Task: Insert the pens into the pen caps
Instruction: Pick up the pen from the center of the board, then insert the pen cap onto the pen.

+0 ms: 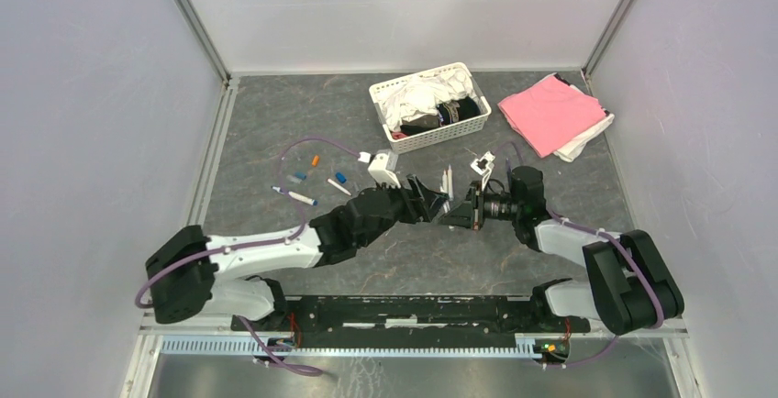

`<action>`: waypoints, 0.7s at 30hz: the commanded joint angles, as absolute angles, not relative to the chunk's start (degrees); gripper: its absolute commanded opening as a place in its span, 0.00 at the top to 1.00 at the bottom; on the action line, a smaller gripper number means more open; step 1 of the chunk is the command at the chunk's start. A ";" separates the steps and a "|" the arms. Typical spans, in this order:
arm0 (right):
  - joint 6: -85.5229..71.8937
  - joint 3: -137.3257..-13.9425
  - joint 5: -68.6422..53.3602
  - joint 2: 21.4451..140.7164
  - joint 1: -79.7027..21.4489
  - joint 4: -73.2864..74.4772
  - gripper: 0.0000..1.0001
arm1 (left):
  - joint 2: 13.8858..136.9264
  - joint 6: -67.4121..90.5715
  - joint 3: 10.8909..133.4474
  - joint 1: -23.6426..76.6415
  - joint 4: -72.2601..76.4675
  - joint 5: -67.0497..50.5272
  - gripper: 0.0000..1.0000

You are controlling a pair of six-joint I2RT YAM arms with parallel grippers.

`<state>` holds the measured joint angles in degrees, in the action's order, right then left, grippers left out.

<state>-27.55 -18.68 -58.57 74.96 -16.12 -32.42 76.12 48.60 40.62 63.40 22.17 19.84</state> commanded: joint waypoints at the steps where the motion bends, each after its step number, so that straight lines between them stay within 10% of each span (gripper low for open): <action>1: -16.16 -23.53 -58.55 72.67 -15.74 -24.84 1.00 | 69.59 40.66 38.45 63.62 19.71 22.55 0.22; 14: 16.15 -33.13 -61.00 62.62 -8.01 2.58 1.00 | 38.24 4.29 24.66 60.75 11.16 50.85 0.18; 21: 19.51 -34.10 -60.69 60.87 -5.71 5.56 1.00 | 20.39 0.70 14.30 47.91 14.96 46.31 0.00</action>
